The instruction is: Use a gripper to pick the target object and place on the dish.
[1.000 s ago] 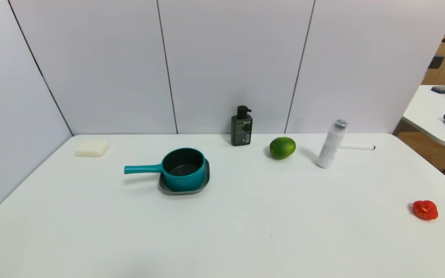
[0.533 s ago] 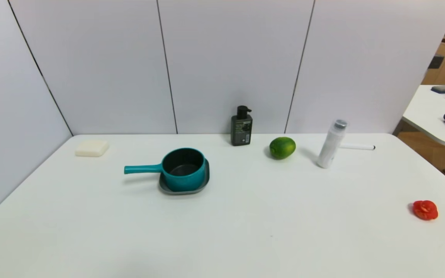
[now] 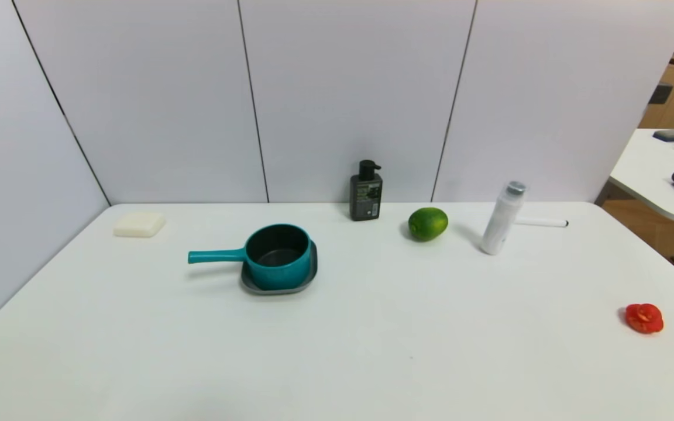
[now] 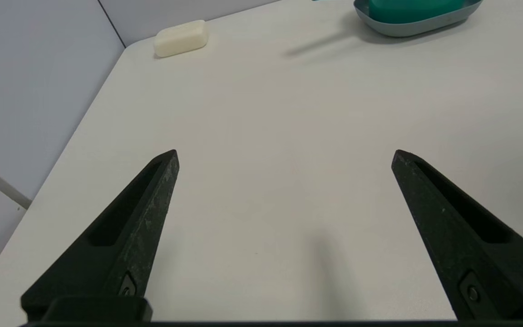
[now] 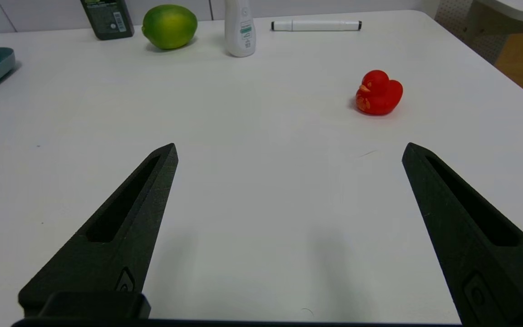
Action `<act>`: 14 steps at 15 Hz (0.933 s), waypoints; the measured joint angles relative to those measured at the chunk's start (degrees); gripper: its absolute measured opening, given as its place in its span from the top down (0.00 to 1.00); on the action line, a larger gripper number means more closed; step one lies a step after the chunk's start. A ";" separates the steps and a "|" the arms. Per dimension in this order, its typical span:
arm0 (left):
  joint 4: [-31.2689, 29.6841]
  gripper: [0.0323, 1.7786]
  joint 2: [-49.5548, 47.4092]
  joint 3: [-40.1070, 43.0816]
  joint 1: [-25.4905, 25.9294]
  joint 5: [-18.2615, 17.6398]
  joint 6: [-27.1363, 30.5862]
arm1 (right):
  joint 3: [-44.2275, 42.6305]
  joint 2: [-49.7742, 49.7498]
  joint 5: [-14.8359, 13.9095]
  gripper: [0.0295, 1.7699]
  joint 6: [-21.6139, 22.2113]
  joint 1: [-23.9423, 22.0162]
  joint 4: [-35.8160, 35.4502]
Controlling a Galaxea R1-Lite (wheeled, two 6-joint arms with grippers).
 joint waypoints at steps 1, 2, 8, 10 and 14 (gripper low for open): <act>0.04 0.05 0.00 0.00 0.00 0.21 -0.59 | 0.00 0.00 0.00 0.03 0.02 0.00 -0.02; 0.11 0.05 0.00 0.00 0.00 0.40 -1.60 | 0.00 0.00 0.00 0.03 0.00 0.00 0.00; 0.37 0.05 0.02 0.00 0.00 2.34 -4.06 | 0.00 0.00 0.00 0.03 -0.05 0.00 -0.02; 0.55 0.05 0.02 0.00 0.02 2.65 -7.25 | 0.00 0.00 0.00 0.03 -0.02 0.00 -0.02; 0.44 0.05 0.02 0.00 -0.02 3.94 -11.23 | 0.00 0.00 0.00 0.03 0.00 0.00 0.00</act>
